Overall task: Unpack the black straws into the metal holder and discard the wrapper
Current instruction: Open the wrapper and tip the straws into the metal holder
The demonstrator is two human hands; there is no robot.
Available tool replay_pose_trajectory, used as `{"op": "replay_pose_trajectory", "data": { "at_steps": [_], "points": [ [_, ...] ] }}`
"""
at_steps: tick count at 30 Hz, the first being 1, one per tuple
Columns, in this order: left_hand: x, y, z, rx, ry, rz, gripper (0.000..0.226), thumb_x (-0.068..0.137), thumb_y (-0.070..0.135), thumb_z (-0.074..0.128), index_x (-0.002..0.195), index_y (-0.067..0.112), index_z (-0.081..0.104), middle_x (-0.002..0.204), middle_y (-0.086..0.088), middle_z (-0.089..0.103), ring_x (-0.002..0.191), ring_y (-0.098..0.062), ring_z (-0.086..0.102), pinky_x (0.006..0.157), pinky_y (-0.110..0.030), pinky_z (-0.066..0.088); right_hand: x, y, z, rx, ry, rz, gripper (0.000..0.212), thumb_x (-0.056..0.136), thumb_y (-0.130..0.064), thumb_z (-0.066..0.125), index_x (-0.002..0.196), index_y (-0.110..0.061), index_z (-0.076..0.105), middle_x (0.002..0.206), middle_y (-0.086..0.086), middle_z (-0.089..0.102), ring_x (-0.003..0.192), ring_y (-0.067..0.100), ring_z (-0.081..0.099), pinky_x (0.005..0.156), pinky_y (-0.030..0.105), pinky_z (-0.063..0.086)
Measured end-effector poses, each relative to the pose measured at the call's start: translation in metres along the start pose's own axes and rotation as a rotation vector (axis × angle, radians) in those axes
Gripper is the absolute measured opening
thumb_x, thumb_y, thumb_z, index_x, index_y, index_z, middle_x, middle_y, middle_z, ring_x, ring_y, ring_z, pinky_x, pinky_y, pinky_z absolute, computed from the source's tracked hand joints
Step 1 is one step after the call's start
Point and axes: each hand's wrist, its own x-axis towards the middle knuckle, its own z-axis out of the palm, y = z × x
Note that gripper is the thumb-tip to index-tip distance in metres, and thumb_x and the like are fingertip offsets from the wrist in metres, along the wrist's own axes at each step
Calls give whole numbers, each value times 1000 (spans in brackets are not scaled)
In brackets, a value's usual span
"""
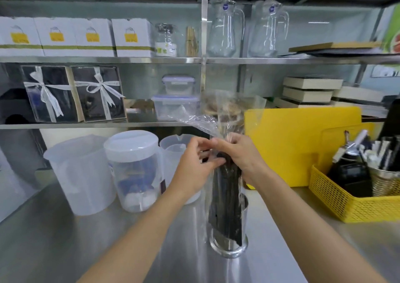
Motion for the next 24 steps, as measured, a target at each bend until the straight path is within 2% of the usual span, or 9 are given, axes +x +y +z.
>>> {"op": "replay_pose_trajectory", "data": {
  "at_steps": [3, 6, 8, 11, 13, 15, 18, 21, 24],
  "points": [
    [-5, 5, 0, -58, 27, -25, 14, 91, 10, 53, 83, 21, 49, 88, -5, 67, 86, -20, 67, 76, -34, 55, -9, -2, -19, 7, -42, 28, 44, 62, -27, 80, 51, -19, 38, 50, -2, 46, 46, 10, 45, 45, 21, 36],
    [-8, 11, -1, 3, 118, -33, 23, 97, 7, 35, 85, 24, 46, 76, -1, 63, 69, -15, 63, 70, -31, 55, -15, 5, -41, 54, 9, 95, 44, 64, -17, 80, 49, -20, 38, 54, 4, 45, 52, 18, 46, 54, 31, 35],
    [-9, 16, 2, 50, 145, -52, 20, 98, 15, 32, 84, 26, 42, 73, 1, 52, 67, -15, 55, 68, -31, 53, -20, 10, -54, 91, 40, 169, 43, 62, -14, 80, 50, -19, 39, 55, 6, 49, 52, 21, 51, 53, 31, 38],
    [-13, 22, 14, 24, 34, -146, 15, 95, 38, 38, 92, 24, 40, 77, 6, 39, 68, -7, 43, 65, -24, 41, -28, 15, -64, 118, 74, 254, 45, 45, -26, 86, 50, -20, 41, 59, 7, 48, 55, 24, 52, 56, 33, 40],
    [-13, 22, 20, -9, -63, -204, 32, 87, 43, 52, 105, 19, 40, 77, 8, 39, 68, -5, 42, 67, -24, 37, -31, 20, -70, 108, 99, 281, 50, 38, -31, 89, 49, -22, 42, 63, 10, 47, 64, 27, 54, 66, 39, 41],
    [-14, 19, 24, 161, -133, -208, 47, 78, 37, 68, 113, 16, 46, 75, 7, 44, 69, -7, 46, 64, -23, 36, -33, 24, -76, 104, 122, 289, 48, 47, -27, 88, 51, -21, 40, 56, 5, 48, 60, 25, 52, 66, 39, 39],
    [-14, 20, 30, 288, -139, -201, 13, 84, 24, 63, 90, 13, 65, 79, 1, 60, 66, -7, 50, 57, -22, 36, -34, 27, -81, 76, 146, 306, 44, 60, -21, 83, 54, -19, 40, 48, -2, 46, 51, 20, 48, 61, 35, 38],
    [-10, 24, 35, 341, -99, -248, 20, 88, 19, 54, 71, 12, 63, 76, 0, 58, 64, -12, 48, 58, -27, 35, -35, 32, -84, 46, 194, 334, 38, 64, -21, 81, 57, -17, 44, 56, 1, 49, 56, 19, 50, 60, 34, 40],
    [-3, 22, 42, 370, -112, -330, 20, 88, 11, 44, 72, 8, 55, 78, -11, 56, 76, -28, 55, 67, -34, 43, -35, 40, -86, -102, 230, 335, 35, 70, -33, 77, 71, -14, 47, 73, 5, 50, 75, 21, 52, 67, 32, 39]
  ]
}}
